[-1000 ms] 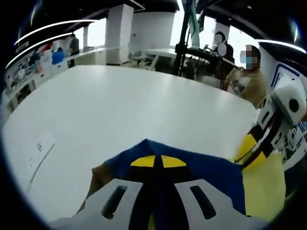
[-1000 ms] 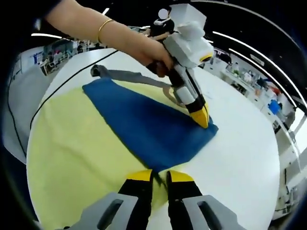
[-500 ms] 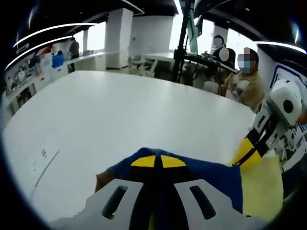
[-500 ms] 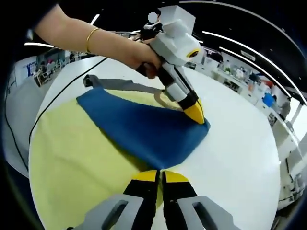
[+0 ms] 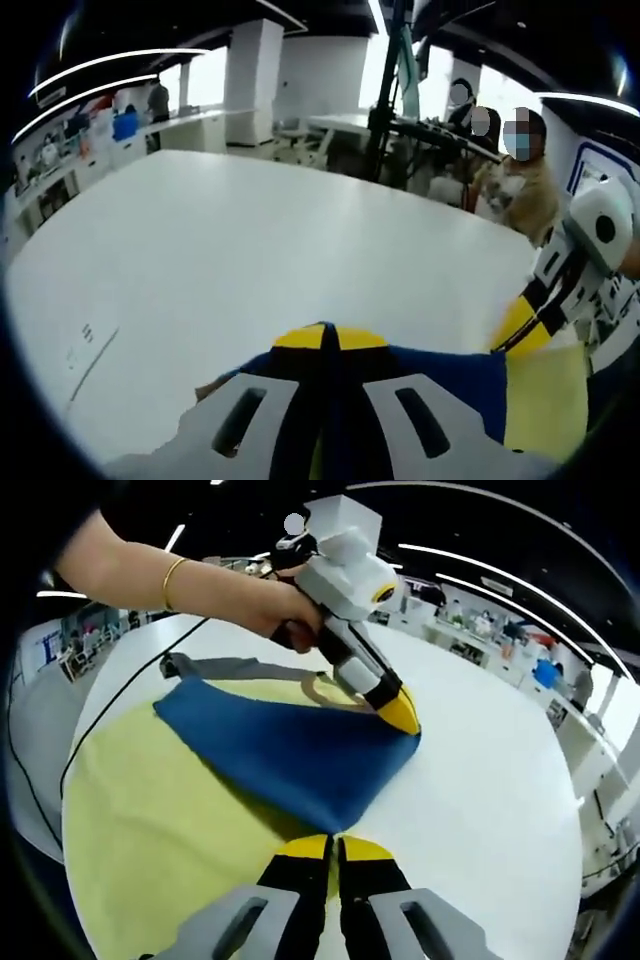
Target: Fold the garment on the visible template until the final outline fits inside the template.
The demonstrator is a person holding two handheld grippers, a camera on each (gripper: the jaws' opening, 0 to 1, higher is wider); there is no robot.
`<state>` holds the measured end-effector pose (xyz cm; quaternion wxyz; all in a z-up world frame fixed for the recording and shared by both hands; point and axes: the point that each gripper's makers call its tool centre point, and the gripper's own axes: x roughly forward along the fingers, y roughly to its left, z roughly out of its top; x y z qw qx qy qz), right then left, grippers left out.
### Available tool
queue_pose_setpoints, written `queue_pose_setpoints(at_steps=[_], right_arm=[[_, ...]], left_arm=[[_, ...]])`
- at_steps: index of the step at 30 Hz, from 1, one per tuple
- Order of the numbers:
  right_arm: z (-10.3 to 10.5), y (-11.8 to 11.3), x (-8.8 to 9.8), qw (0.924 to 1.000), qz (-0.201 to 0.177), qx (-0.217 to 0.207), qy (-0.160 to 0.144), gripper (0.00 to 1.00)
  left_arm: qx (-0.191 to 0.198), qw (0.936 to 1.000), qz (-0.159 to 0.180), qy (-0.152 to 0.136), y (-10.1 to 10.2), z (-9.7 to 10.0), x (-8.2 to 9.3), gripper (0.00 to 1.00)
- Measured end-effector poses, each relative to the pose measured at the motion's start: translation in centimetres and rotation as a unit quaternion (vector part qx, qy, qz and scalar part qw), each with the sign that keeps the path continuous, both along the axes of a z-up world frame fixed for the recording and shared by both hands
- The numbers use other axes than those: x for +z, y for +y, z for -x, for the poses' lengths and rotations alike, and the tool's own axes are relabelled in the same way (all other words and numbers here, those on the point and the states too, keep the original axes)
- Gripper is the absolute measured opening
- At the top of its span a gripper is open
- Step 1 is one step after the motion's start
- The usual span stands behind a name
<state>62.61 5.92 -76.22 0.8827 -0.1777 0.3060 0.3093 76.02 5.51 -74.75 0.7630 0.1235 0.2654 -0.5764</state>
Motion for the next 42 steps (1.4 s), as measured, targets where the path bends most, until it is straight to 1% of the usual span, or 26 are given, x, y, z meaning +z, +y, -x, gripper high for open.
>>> queue_pose_setpoints(at_steps=[6,8,11,13,18,20,22,25,27,30,34,36,38,39,42], right_arm=[[0.0,-0.8,-0.1,1.0000,0.007,-0.004,0.004,0.00],[0.1,-1.0,-0.4,0.9998,0.015,-0.005,0.007,0.00],[0.1,-1.4,-1.0,0.9996,0.022,-0.012,0.015,0.00],[0.2,-1.7,-1.6,0.9990,0.038,-0.011,0.021,0.00],[0.2,-1.9,-2.3,0.9988,0.034,-0.016,0.032,0.00],[0.3,-1.8,-2.3,0.9987,0.031,-0.017,0.035,0.00],[0.3,-1.8,-2.4,0.9988,0.033,-0.014,0.033,0.00],[0.3,-1.7,-2.4,0.9989,0.034,-0.009,0.032,0.00],[0.3,-1.8,-2.3,0.9988,0.024,-0.018,0.039,0.00],[0.4,-2.0,-2.0,0.9986,0.008,-0.028,0.043,0.06],[0.6,-2.0,-1.7,0.9978,-0.015,-0.039,0.051,0.24],[0.6,-1.8,-1.3,0.9973,-0.030,-0.043,0.052,0.30],[0.6,-1.6,-0.8,0.9963,-0.046,-0.049,0.053,0.38],[0.5,-1.4,-0.4,0.9951,-0.064,-0.054,0.053,0.42],[0.5,-1.1,0.6,0.9923,-0.094,-0.060,0.054,0.52]], left_arm=[[0.005,1.0000,-0.005,-0.001,-1.0,-0.3,-0.6,0.00],[0.010,0.9999,-0.006,0.008,-1.4,-0.4,-0.8,0.00],[0.021,0.9997,-0.011,0.010,-1.7,-0.6,-1.2,0.00],[0.022,0.9997,-0.009,0.012,-2.0,-0.6,-1.4,0.00],[0.023,0.9996,-0.018,-0.003,-2.4,-0.9,-1.8,0.00],[0.027,0.9995,-0.010,-0.015,-2.5,-1.3,-1.5,0.00],[0.038,0.9989,-0.009,-0.025,-2.3,-1.9,-1.1,0.00],[0.042,0.9987,0.006,-0.029,-2.4,-2.2,-0.1,0.00],[0.040,0.9986,0.013,-0.031,-2.3,-2.1,0.5,0.01],[0.036,0.9983,0.021,-0.040,-2.1,-1.9,1.3,0.14],[0.037,0.9978,0.028,-0.047,-1.8,-1.8,2.1,0.27],[0.041,0.9973,0.031,-0.053,-1.5,-1.8,2.7,0.36],[0.047,0.9967,0.040,-0.053,-1.1,-1.8,3.5,0.45],[0.052,0.9961,0.047,-0.053,-0.8,-1.8,4.0,0.49],[0.059,0.9947,0.060,-0.060,0.0,-1.8,5.4,0.62]])
